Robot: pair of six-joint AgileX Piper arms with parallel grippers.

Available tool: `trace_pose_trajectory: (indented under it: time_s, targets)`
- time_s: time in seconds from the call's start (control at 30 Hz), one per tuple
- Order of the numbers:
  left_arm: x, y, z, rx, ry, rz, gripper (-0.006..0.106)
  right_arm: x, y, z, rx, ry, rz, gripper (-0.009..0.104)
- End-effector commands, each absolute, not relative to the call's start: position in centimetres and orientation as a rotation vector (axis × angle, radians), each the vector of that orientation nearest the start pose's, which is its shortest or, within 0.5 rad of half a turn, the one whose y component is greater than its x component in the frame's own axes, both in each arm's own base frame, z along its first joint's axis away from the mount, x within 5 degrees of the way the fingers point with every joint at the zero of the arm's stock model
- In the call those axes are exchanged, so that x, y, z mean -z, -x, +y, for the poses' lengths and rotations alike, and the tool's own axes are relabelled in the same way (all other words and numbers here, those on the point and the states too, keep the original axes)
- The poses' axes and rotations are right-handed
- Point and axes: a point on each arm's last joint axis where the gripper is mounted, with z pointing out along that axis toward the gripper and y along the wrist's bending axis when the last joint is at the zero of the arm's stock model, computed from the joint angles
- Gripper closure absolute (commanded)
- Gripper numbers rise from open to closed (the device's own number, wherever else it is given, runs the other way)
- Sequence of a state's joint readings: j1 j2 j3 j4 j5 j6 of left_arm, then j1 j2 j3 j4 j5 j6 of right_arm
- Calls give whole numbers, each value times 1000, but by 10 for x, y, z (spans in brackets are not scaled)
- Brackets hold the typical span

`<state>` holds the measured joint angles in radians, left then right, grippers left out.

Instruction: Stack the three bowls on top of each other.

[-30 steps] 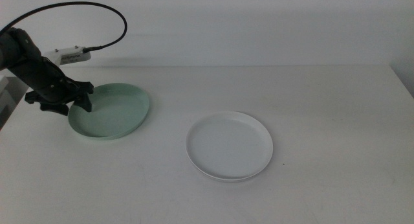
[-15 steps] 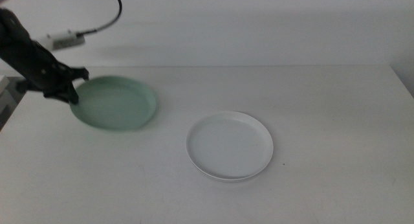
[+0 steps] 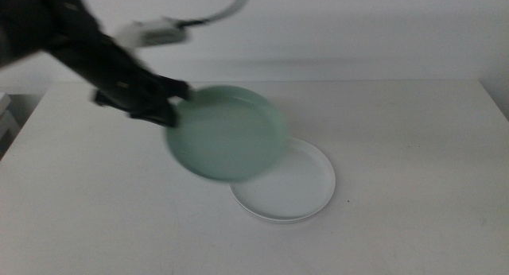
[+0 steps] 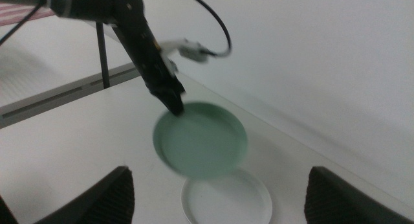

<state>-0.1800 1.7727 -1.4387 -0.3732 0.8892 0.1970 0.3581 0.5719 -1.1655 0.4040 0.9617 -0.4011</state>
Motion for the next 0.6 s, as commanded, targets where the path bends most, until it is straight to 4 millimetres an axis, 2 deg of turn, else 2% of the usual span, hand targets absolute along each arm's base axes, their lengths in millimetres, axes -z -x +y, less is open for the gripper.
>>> trace_pose_trajectory:
  time_s: [0.0,0.13,0.23,0.57]
  targets:
    - [-299,-363,-121,520,-285,2541,105,-474,-37,44,-435,648,1610,25]
    - [-288,-359,-160,560,-344,2531,105,-474,-37,44,-435,648,1610,25]
    - [-276,-360,-175,566,-375,2530,105,-474,-37,44,-435,648,1610,25]
    - [-242,-377,-185,547,-337,2539,104,-474,-37,44,-435,648,1610,25]
